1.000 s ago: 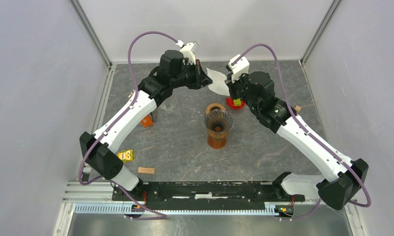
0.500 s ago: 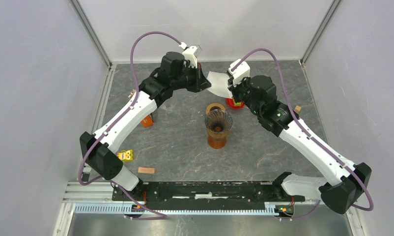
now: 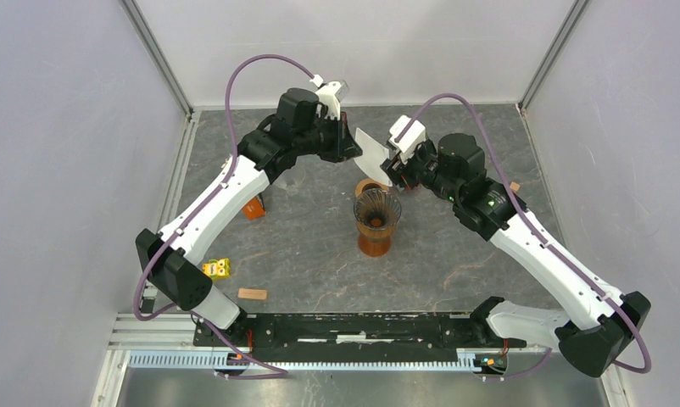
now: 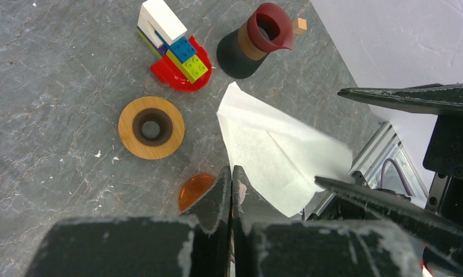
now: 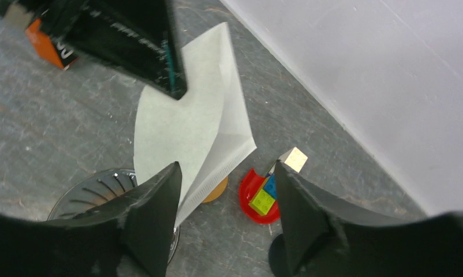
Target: Place the coffee filter in the dripper
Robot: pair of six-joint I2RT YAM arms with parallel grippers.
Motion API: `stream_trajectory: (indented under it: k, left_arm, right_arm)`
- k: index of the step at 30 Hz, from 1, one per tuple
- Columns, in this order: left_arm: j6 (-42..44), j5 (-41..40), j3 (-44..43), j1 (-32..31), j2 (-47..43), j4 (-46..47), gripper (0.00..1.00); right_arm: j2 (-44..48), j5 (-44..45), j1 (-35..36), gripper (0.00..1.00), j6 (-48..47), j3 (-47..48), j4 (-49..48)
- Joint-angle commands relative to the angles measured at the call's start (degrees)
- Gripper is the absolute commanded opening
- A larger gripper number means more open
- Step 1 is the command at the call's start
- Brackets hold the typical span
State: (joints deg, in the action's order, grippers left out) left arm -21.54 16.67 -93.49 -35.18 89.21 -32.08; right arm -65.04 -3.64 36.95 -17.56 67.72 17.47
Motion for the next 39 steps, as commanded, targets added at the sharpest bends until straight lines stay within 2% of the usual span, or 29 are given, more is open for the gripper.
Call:
stream_trajectory:
  k: [1, 7, 14, 25, 39]
  left_arm:
    - [0.0, 0.5, -4.2, -0.3, -0.7, -2.8, 0.02]
    - [-3.3, 0.5, -6.5, -0.2, -0.1, -5.2, 0.02]
    - [-6.3, 2.0, -7.2, -0.5, 1.3, -5.1, 0.02]
    - [-9.1, 2.9, -6.9, -1.5, 0.5, -4.8, 0.02]
    - [-9.6, 3.6, -5.1, -2.0, -1.6, -4.1, 0.02]
  right_arm:
    - [1.8, -9.2, -0.1, 0.76, -9.3, 6.8, 7.7]
    - [4.1, -17.7, 0.8, 0.81, -22.8, 11.7, 19.4]
    - [3.0, -17.3, 8.0, 0.81, -28.3, 12.8, 23.9]
    - [-4.6, -5.4, 18.0, 0.81, -31.6, 15.0, 25.0]
    - [-7.7, 5.7, 18.9, 0.80, -30.2, 13.7, 22.1]
